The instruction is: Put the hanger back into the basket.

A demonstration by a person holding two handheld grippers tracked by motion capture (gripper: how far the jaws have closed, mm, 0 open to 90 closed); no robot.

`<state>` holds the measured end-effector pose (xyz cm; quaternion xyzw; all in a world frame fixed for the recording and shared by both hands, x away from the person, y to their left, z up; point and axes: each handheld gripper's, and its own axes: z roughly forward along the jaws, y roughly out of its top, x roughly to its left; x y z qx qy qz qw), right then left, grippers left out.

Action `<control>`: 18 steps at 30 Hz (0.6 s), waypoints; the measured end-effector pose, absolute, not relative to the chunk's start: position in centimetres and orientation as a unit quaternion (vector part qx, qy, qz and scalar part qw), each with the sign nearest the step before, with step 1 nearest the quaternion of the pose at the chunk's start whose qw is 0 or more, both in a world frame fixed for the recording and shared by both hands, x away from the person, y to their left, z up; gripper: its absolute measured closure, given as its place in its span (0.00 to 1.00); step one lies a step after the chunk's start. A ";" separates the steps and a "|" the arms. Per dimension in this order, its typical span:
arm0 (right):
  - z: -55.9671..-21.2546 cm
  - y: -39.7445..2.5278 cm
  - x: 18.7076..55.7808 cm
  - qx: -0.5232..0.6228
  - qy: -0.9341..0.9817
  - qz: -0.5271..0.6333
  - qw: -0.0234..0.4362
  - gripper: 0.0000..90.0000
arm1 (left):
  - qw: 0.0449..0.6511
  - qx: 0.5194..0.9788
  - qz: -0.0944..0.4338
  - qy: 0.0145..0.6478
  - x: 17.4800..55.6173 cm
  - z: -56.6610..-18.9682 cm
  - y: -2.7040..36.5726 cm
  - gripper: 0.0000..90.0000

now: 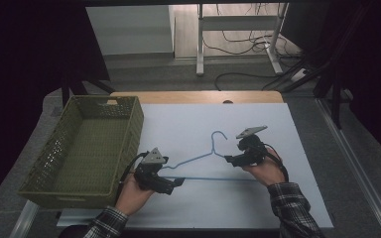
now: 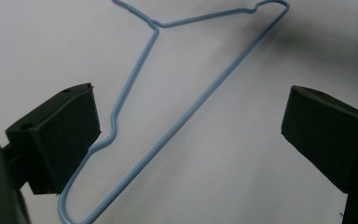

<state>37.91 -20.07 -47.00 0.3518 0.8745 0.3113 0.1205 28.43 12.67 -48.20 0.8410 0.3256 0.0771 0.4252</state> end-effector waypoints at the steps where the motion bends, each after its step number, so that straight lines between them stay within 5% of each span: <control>1: -47.2 -19.9 38.3 0.349 0.877 0.306 0.122 0.35 | 0.424 0.842 0.078 0.325 28.4 -48.2 12.6 0.05; 18: -49.2 -18.4 40.8 0.298 0.906 0.283 0.102 0.68 | 0.416 0.847 0.082 0.322 28.6 -48.6 12.7 0.05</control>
